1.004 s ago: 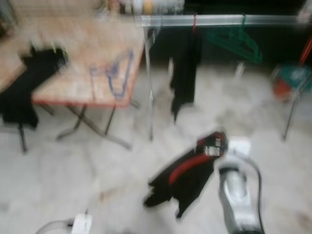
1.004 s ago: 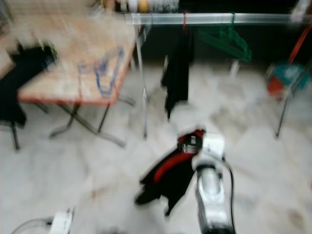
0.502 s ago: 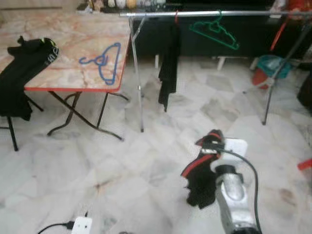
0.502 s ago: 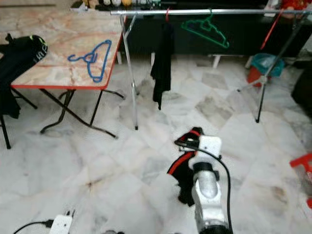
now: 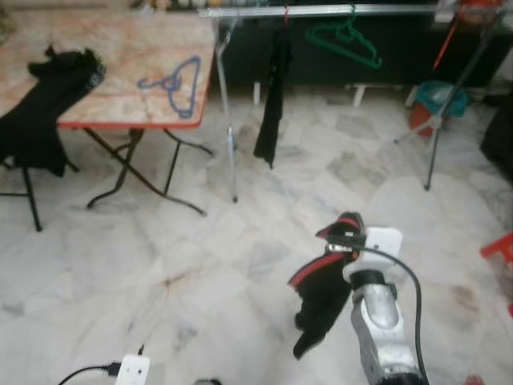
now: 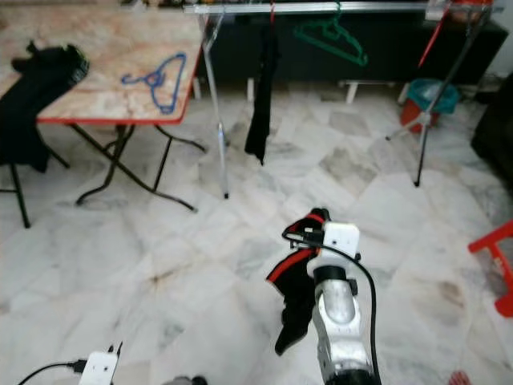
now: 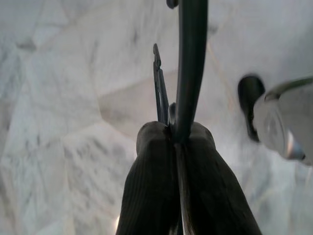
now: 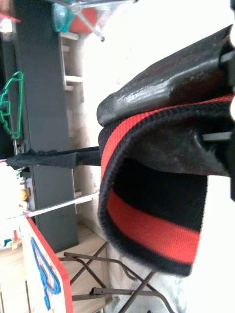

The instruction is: Hang hanger

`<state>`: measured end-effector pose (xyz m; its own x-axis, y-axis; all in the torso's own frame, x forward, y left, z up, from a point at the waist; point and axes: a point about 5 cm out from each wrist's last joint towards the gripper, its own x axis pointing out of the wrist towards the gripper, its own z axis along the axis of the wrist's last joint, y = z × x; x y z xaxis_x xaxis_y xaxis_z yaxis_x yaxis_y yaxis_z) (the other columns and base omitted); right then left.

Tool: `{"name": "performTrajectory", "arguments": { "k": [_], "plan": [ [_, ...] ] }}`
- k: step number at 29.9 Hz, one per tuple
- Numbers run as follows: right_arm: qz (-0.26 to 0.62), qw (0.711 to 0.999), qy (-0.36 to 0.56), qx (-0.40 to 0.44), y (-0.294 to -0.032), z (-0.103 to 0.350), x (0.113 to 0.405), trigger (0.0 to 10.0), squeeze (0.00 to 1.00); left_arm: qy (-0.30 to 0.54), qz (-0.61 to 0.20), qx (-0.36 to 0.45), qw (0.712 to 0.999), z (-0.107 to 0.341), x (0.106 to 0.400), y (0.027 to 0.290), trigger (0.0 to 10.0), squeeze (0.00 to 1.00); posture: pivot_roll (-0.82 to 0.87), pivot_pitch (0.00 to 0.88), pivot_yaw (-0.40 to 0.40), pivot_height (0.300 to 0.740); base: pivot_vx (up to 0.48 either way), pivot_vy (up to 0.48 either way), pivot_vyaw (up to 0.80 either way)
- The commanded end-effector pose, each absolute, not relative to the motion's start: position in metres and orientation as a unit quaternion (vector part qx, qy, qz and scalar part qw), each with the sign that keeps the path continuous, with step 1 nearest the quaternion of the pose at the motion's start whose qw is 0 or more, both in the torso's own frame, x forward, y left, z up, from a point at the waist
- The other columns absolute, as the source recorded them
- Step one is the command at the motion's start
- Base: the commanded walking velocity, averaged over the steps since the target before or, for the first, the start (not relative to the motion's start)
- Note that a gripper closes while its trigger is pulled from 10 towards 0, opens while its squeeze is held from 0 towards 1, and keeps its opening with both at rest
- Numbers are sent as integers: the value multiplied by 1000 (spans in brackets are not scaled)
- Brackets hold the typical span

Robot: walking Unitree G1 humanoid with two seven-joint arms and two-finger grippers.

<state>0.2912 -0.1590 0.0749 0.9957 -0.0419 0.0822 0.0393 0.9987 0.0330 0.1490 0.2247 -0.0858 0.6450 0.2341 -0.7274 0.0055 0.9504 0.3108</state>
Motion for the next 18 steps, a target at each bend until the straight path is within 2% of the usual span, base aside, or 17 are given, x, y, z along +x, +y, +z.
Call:
{"name": "performTrajectory", "arguments": {
  "k": [1,7,18],
  "plan": [
    [-31,998,-51,15,-165,78,291,10000,0,430,63,144,889,-89,141,225,10000,0,58,104,15,740,-259,0,0],
    [-30,998,-51,15,-165,78,291,10000,0,430,62,145,889,-89,142,225,10000,0,57,101,14,740,-253,0,0],
    [-29,998,-50,12,-166,78,291,10000,0,425,63,149,891,-88,144,224,10000,0,54,92,13,740,0,0,0]
  ]
}}
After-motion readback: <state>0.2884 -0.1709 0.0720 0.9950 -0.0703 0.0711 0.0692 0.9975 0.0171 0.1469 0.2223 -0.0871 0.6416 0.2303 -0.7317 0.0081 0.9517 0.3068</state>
